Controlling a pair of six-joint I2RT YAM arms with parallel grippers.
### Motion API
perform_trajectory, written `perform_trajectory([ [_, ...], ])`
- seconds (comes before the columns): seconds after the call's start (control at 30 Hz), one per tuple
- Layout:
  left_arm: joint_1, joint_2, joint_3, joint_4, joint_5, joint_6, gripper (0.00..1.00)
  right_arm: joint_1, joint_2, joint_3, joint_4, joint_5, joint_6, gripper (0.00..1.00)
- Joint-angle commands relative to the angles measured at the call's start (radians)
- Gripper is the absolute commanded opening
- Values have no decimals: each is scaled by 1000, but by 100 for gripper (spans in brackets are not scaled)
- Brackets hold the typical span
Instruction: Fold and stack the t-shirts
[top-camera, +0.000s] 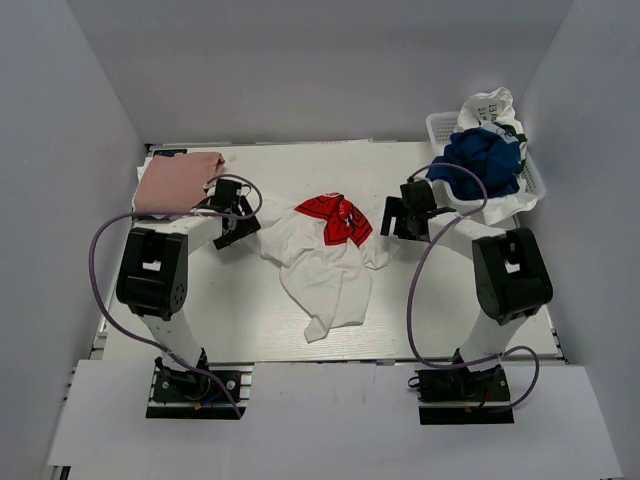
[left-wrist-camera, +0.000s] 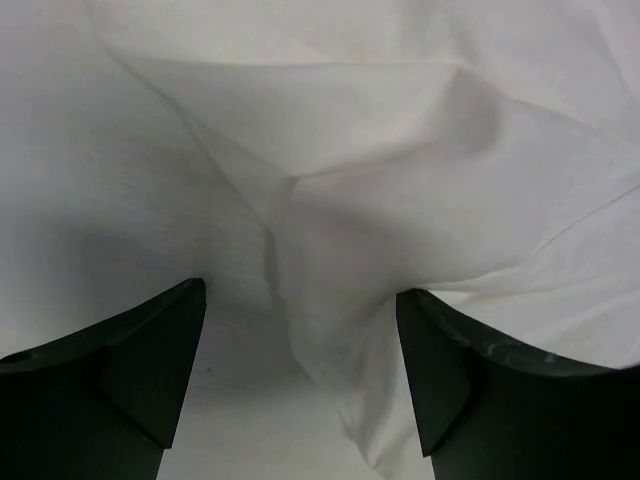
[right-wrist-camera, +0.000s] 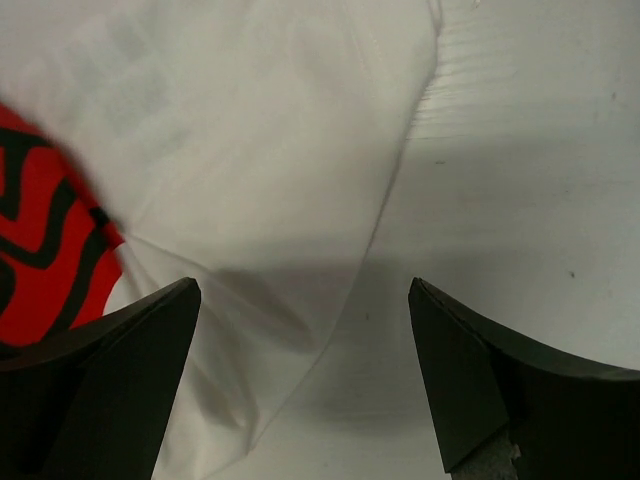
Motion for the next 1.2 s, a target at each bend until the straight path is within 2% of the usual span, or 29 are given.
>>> perform_trajectory([
  [0.0,-4,37,61,-5,17,10,85,-6,74,84,40,27,57,90],
  [0.1,-4,74,72,21,36,28,53,2,154,145,13,91,64,87],
  [0.13,-4,74,72,21,36,28,31,0,179,152,5,99,67,86],
  [0.17,-4,85,72,38,36,28,16,0,196,161,29,90,69,84],
  [0.2,-4,95,82,49,36,41,0,0,223,170,43,87,70,71],
  [0.23,-4,96,93,58,36,56,0,0,229,178,78,73,64,58],
  [0.27,-4,96,118,58,36,70,0,0,239,185,94,68,64,41],
  [0.3,-4,96,133,58,36,82,0,2,239,185,108,67,45,7],
  [0.33,-4,76,148,58,36,106,0,3,227,190,150,64,34,0],
  [0.4,-4,33,191,47,14,130,0,7,176,187,190,82,-6,0],
  [0.5,-4,-116,216,56,14,186,0,10,6,124,333,116,-52,0],
  [0.57,-4,-217,207,70,14,213,0,10,-165,61,394,140,-97,0],
  [0.6,-4,-330,187,87,14,229,0,11,-210,34,407,156,-110,0],
  [0.63,-4,-392,158,98,31,240,0,13,-341,6,417,165,-135,0],
  [0.7,-4,-510,130,127,65,254,0,11,-427,-18,437,165,-167,0],
  [0.73,-4,-629,103,138,75,254,0,13,-508,-29,439,159,-178,0],
  [0.83,-4,-786,93,147,66,263,0,10,-698,-54,442,151,-233,0],
  [0.87,-4,-872,104,138,56,263,0,10,-762,-45,436,147,-252,0],
  [1.0,-4,-1019,190,83,69,263,0,10,-920,52,395,95,-319,0],
  [1.17,7,-1090,340,18,146,263,0,5,-967,260,300,62,-358,0],
])
